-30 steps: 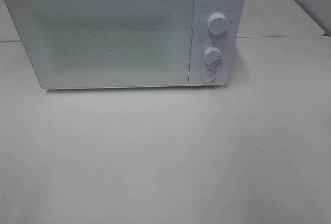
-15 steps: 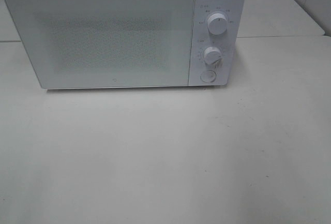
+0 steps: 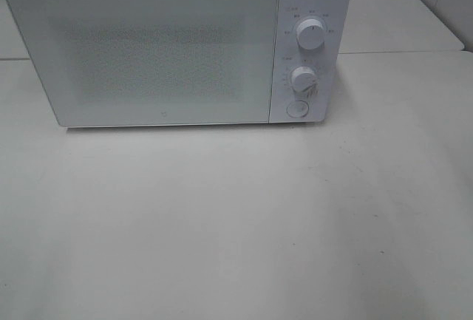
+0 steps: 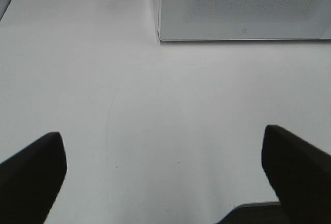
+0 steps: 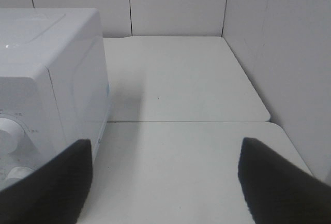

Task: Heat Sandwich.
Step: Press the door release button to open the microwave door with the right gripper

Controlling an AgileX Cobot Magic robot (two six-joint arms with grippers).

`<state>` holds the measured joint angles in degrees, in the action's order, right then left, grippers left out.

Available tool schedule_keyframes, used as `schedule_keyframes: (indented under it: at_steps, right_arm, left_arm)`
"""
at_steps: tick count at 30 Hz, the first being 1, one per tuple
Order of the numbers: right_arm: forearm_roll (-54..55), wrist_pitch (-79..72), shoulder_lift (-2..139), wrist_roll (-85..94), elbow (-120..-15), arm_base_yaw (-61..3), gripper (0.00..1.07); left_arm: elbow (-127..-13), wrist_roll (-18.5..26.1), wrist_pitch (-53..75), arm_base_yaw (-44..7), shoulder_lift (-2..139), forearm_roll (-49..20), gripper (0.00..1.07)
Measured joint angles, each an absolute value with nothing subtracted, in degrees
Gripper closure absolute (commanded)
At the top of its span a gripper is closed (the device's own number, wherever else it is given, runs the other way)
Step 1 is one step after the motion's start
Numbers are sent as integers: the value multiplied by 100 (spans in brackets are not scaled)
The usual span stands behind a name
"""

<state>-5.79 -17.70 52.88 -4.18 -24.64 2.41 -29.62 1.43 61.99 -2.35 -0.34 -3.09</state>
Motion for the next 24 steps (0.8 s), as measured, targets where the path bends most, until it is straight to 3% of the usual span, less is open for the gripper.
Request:
schedule_keyframes:
  at_steps: [11, 16, 24]
  right_arm:
    - [195, -3592, 6285, -206, -1753, 212, 31]
    - [642, -4125, 6778, 223, -1662, -269, 31]
    - [1896, -4956, 7809, 1152, -1656, -1730, 31]
  left_arm:
    - [-2962, 143, 6199, -235, -34, -309, 10]
    - [-2962, 143, 6199, -235, -34, -309, 10]
    - [-2962, 143, 6199, -235, -34, -309, 10]
